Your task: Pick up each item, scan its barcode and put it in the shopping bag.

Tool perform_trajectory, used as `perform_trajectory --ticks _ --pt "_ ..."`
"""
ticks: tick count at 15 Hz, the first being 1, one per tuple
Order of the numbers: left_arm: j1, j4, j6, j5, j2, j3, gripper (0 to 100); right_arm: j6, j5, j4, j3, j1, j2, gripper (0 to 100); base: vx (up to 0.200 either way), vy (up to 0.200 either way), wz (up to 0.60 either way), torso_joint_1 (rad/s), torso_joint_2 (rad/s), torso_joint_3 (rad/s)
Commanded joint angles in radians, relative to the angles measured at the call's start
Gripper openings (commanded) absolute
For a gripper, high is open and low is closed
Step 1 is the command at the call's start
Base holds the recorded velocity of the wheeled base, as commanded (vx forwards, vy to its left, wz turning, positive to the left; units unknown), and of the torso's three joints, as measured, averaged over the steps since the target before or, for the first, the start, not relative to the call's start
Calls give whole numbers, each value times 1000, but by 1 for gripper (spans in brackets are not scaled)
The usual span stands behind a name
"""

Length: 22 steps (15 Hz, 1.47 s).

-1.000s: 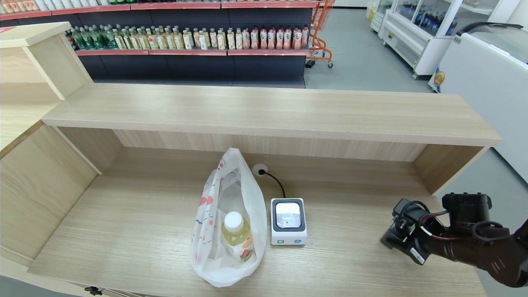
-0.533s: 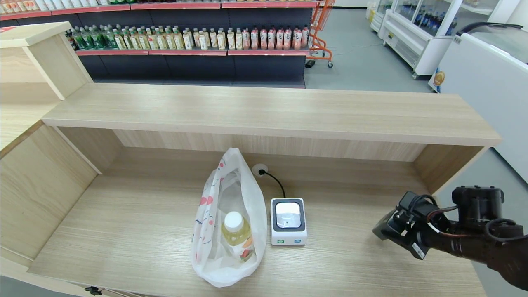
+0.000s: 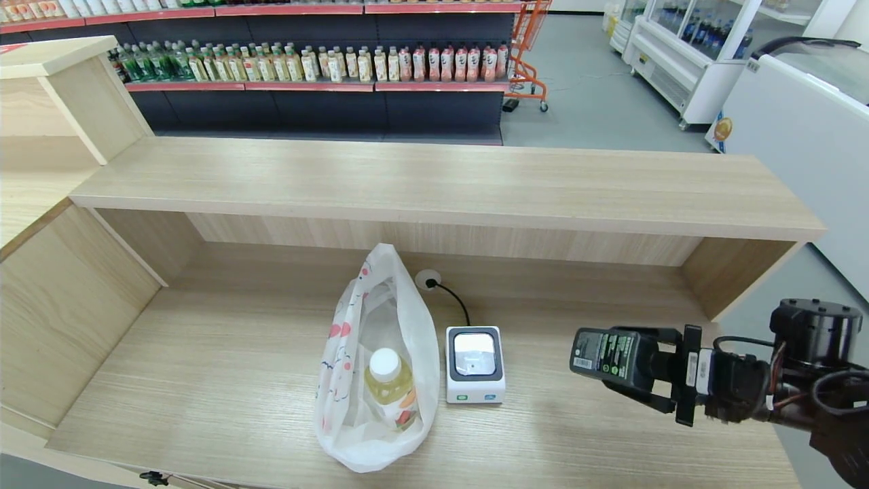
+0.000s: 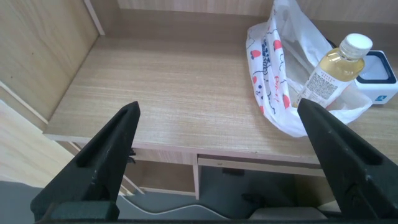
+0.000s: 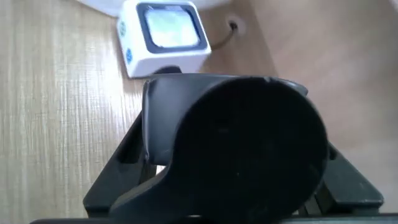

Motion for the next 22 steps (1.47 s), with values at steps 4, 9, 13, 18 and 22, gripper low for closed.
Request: perform_trajectory --ticks 4,9,13,18,22 --pt "1 0 0 0 0 0 100 -216 130 2 -7 48 82 0 0 0 0 0 0 0" --pt "1 0 0 0 0 0 100 -550 187 2 -38 87 113 0 0 0 0 0 0 0" --pt "1 0 0 0 0 0 100 -647 212 17 -99 111 125 0 0 0 0 0 0 0" --pt "-1 0 0 0 0 0 100 -711 212 9 -203 325 166 0 0 0 0 0 0 0" --pt "1 0 0 0 0 0 100 -748 242 9 -305 384 214 0 0 0 0 0 0 0"
